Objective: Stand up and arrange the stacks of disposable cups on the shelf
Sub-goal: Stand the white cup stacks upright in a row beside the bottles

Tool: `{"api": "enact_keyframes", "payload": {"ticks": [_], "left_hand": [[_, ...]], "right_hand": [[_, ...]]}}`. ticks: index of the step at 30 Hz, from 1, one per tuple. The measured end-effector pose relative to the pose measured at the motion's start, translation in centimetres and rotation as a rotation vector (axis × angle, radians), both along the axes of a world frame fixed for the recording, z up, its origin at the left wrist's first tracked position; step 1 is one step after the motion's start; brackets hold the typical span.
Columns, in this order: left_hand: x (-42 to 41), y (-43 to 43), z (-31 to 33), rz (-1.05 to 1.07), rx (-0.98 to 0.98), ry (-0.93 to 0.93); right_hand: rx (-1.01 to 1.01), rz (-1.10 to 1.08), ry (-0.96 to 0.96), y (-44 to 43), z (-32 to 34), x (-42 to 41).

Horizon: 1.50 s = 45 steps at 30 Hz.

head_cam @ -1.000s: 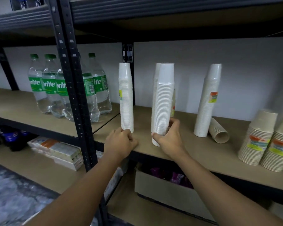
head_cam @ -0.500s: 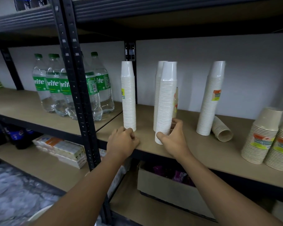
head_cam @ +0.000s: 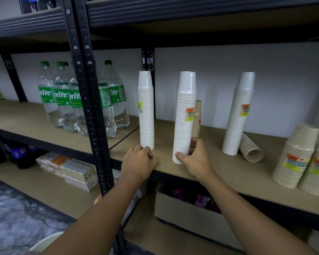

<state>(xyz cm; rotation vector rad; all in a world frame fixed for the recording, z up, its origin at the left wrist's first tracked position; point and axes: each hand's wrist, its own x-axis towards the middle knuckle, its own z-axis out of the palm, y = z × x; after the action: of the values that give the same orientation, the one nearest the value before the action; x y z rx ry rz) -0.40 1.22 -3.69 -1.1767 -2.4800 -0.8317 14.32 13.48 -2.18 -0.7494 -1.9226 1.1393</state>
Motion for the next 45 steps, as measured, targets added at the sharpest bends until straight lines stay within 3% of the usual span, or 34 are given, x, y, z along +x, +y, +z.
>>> {"api": "enact_keyframes", "payload": {"ticks": [20,45], "left_hand": [[-1.7,-1.4,0.3,-0.013,0.086,-0.040],[-4.1,-1.3,-0.5,0.032,0.088,-0.025]], "right_hand": [[0.083,0.009,-0.133,-0.3,0.5,-1.6],[0.140,-0.102,-0.105,-0.6,-0.1,-5.3]]}}
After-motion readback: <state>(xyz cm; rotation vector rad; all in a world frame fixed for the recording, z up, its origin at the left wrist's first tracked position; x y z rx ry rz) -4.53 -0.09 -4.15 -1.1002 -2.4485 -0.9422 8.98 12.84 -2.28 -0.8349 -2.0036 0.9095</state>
